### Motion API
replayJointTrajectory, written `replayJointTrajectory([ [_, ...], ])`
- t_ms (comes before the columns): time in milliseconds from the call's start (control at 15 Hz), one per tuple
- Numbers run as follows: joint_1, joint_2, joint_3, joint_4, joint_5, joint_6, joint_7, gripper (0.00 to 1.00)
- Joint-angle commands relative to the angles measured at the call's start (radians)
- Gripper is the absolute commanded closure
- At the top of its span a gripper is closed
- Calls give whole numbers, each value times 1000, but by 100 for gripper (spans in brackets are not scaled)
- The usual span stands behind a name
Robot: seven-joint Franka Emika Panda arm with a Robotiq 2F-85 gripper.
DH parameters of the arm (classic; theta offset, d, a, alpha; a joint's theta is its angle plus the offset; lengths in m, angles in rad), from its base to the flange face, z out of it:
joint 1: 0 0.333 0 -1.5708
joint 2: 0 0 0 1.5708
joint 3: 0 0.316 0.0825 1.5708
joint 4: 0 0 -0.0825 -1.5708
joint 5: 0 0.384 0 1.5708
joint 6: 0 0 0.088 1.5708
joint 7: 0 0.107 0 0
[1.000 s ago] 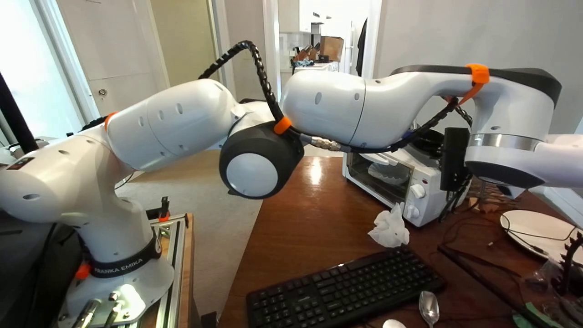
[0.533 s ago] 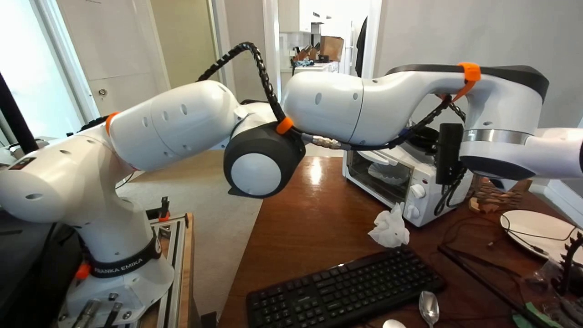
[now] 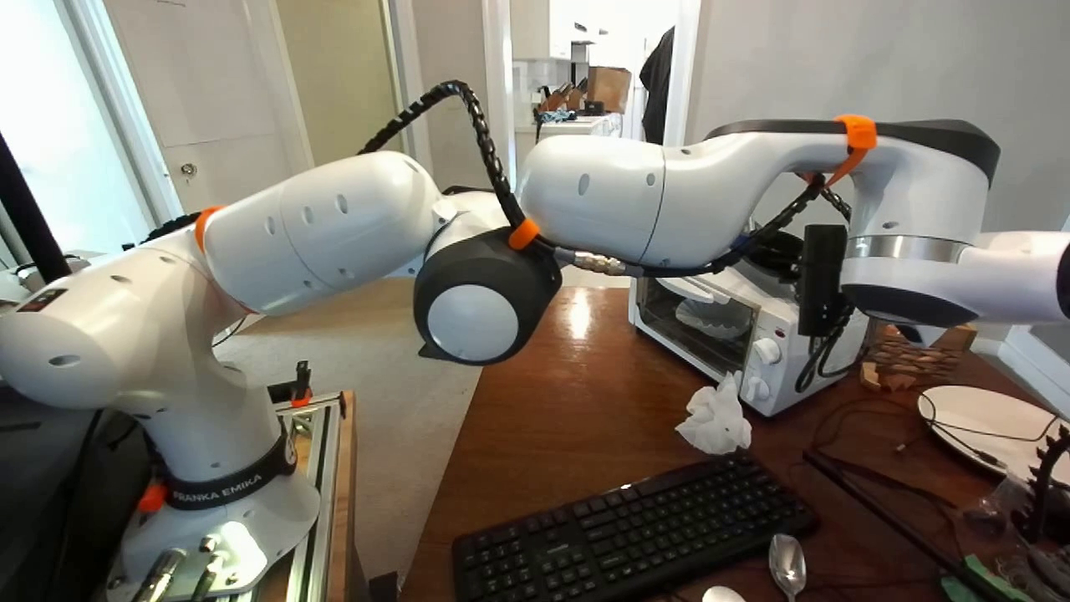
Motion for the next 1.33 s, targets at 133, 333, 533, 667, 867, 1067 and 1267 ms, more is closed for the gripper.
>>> replayJointTrajectory([
  [133, -8, 26, 18, 60, 16, -3, 4, 95],
  [333, -14, 26, 23, 64, 21, -10, -4, 100],
  [533, -24, 25, 30, 65, 30, -16, -9, 98],
  [667, -10, 3, 5, 25, 4, 0, -12, 91],
  [867, -13, 3, 7, 25, 4, 0, -14, 91],
  [1067, -13, 3, 8, 25, 4, 0, -15, 91],
  [1267, -14, 3, 10, 25, 4, 0, -15, 91],
])
